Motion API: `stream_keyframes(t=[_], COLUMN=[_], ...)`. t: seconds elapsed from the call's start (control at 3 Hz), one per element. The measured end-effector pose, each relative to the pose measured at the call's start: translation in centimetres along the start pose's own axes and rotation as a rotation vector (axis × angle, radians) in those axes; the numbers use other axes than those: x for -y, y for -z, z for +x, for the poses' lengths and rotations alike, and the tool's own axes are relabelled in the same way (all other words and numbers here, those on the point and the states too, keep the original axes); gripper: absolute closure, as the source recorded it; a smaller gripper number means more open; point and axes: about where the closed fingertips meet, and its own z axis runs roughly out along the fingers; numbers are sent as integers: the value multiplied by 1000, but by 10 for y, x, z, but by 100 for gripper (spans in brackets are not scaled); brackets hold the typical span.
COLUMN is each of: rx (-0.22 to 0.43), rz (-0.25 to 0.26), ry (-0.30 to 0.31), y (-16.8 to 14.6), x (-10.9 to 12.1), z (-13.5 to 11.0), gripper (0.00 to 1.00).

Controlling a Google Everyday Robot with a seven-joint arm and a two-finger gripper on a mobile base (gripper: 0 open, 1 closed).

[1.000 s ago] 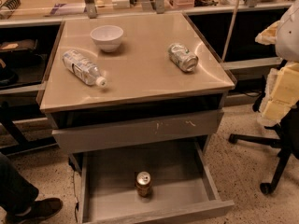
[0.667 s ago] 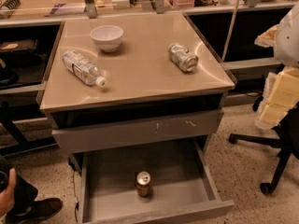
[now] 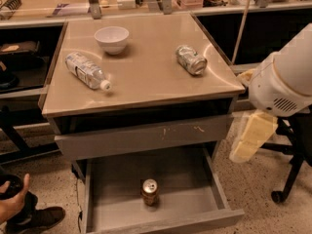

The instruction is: Place orange can into middle drawer

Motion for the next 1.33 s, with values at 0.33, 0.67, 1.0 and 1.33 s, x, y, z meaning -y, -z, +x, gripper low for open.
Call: stream_keyframes(t=[0.33,0.67,1.0,1.33], rx=[41,41,44,111], rz=[-43,-42,-59,-137], ry=[-11,-11,-12,-9], y=[-42,-45,-51,-100], x=[-18,-19,-28,-60], z=[-10,-10,-10,-17], gripper=[0,0,0,0])
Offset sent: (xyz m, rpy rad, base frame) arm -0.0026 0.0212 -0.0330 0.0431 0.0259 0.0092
